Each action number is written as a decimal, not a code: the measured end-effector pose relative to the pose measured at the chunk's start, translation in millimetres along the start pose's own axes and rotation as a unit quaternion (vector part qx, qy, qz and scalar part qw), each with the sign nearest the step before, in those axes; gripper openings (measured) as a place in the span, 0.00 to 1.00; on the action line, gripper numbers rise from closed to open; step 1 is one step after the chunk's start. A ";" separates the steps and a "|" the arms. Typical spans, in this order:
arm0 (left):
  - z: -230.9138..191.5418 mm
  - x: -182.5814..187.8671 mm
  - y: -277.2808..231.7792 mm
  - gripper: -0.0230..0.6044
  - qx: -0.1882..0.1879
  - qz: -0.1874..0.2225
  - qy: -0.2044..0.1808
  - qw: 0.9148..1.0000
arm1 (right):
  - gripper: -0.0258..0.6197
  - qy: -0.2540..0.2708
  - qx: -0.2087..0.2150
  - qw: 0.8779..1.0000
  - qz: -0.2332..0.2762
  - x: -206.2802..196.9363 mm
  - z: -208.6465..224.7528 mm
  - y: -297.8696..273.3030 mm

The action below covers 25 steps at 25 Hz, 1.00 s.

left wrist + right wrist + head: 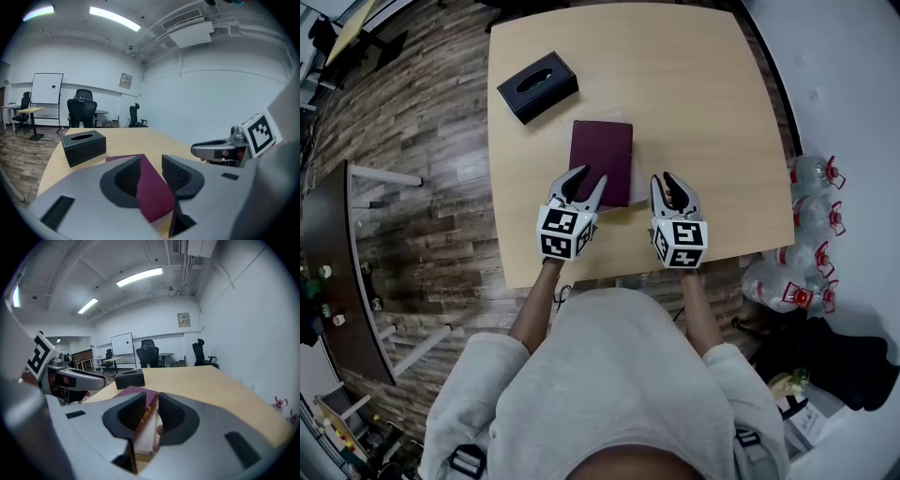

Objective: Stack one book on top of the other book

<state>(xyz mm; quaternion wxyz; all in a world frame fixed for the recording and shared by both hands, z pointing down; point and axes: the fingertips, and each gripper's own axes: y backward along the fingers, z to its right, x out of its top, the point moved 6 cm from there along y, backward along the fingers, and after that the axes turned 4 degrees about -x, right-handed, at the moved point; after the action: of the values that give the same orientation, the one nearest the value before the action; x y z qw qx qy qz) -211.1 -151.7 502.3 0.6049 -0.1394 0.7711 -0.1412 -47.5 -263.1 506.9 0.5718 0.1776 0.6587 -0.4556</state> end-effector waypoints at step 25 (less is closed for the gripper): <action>105.9 30.9 -57.3 0.05 -0.139 0.003 -0.073 0.988 | 0.05 -0.022 -0.173 0.982 0.072 1.9 99.6 131.1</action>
<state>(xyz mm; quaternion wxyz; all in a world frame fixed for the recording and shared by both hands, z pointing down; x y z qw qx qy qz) -112.8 -221.6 472.6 0.6347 -0.2291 0.7378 -0.0205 109.8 -275.3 460.0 0.6394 0.1126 0.7004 -0.2965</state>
